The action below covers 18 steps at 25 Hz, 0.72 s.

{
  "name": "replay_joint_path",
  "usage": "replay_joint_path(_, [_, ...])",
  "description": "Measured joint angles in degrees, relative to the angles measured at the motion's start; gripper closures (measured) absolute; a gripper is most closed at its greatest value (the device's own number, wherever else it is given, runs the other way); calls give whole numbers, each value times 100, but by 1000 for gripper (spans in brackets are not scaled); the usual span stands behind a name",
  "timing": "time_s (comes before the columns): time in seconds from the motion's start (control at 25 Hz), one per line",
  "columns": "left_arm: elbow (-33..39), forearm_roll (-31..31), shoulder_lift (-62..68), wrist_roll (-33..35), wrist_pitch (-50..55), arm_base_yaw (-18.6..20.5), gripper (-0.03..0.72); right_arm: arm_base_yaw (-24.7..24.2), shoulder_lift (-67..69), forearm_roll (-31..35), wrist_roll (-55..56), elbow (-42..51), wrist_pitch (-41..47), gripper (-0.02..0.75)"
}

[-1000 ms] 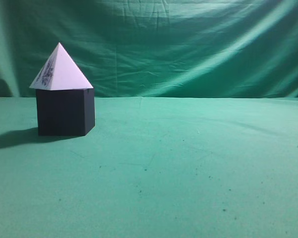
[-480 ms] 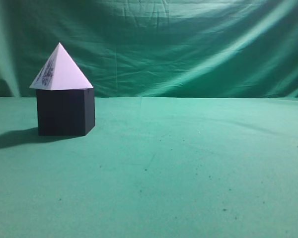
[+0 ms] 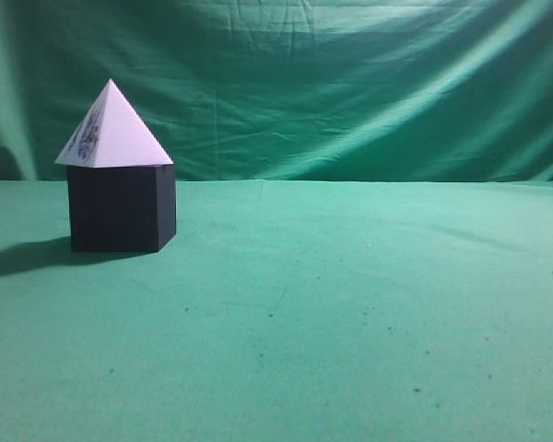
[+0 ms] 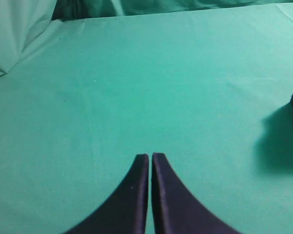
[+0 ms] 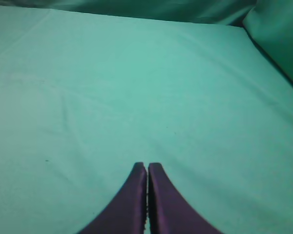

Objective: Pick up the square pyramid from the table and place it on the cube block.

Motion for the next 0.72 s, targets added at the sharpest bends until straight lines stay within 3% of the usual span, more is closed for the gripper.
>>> replay_joint_path(0.72, [0, 0, 0, 0, 0, 0, 688, 0, 0, 0, 0, 0, -48, 738])
